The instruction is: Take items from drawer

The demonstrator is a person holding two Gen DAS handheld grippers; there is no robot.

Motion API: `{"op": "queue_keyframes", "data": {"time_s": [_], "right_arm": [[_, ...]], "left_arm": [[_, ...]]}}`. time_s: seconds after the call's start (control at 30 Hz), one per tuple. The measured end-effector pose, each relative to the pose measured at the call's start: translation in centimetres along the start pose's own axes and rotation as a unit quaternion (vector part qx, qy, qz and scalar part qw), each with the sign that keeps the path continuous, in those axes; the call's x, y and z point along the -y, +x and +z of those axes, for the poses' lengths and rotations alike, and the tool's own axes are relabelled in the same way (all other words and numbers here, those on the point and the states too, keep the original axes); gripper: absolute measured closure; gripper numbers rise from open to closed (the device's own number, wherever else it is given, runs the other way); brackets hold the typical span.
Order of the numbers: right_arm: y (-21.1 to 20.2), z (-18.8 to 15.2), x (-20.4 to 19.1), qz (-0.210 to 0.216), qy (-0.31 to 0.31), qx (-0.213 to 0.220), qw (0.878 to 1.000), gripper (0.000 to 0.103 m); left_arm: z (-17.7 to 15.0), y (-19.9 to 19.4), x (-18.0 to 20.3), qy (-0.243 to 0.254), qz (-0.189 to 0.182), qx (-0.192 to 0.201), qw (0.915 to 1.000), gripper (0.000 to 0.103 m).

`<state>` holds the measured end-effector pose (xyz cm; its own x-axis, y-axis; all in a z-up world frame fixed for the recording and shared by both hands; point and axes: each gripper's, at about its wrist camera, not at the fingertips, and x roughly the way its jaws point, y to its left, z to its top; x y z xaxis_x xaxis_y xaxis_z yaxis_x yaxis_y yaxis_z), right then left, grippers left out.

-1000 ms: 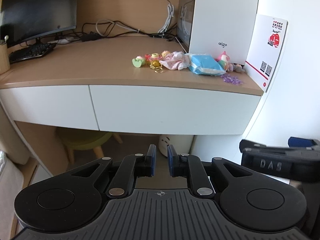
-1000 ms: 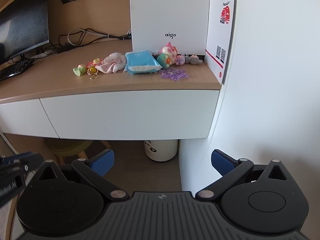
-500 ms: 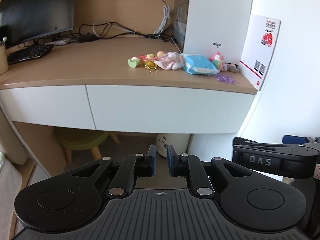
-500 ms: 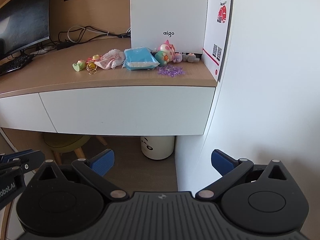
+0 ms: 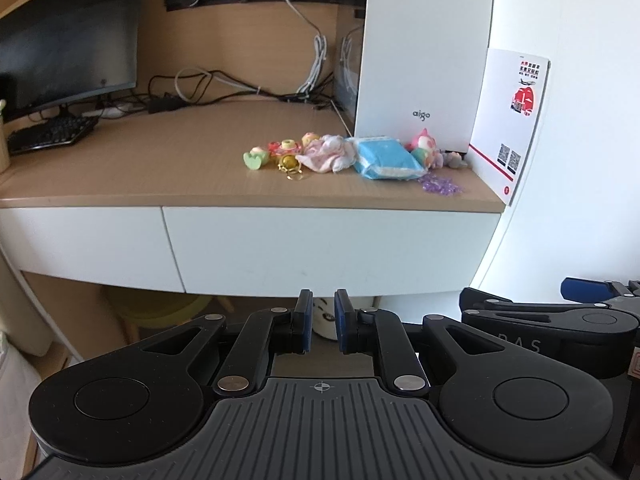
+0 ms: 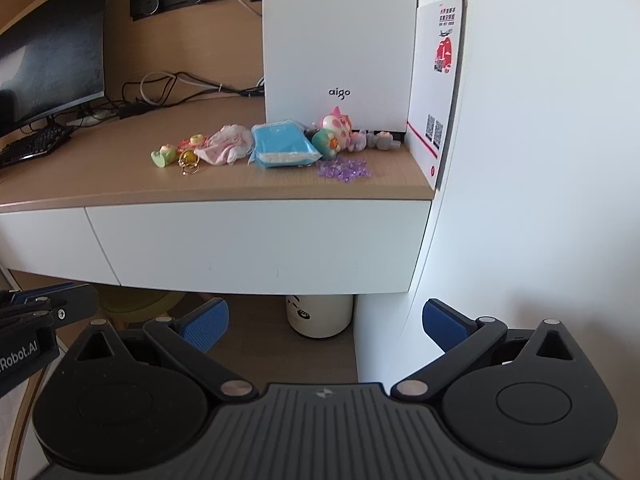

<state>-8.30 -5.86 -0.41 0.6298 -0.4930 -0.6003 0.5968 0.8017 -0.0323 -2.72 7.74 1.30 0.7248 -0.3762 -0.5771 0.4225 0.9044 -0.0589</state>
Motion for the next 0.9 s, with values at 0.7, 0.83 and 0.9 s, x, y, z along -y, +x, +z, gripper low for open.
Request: {"op": "queue_keyframes", "data": {"time_s": [0.7, 0.83, 0.9], "right_arm": [[-0.1, 0.3, 0.3, 0.005, -0.001, 0.004, 1.0, 0.0], [0.0, 0.4, 0.6, 0.003, 0.002, 0.004, 1.0, 0.0], [0.1, 0.4, 0.8, 0.002, 0.004, 0.002, 1.0, 0.0]], "left_arm": [[-0.2, 0.5, 1.1, 0.024, 0.0, 0.011, 0.9997, 0.089], [0.0, 0.8, 1.0, 0.021, -0.001, 0.004, 0.9998, 0.089], [0.0, 0.9, 1.1, 0.021, -0.002, 0.002, 0.9998, 0.089]]}}
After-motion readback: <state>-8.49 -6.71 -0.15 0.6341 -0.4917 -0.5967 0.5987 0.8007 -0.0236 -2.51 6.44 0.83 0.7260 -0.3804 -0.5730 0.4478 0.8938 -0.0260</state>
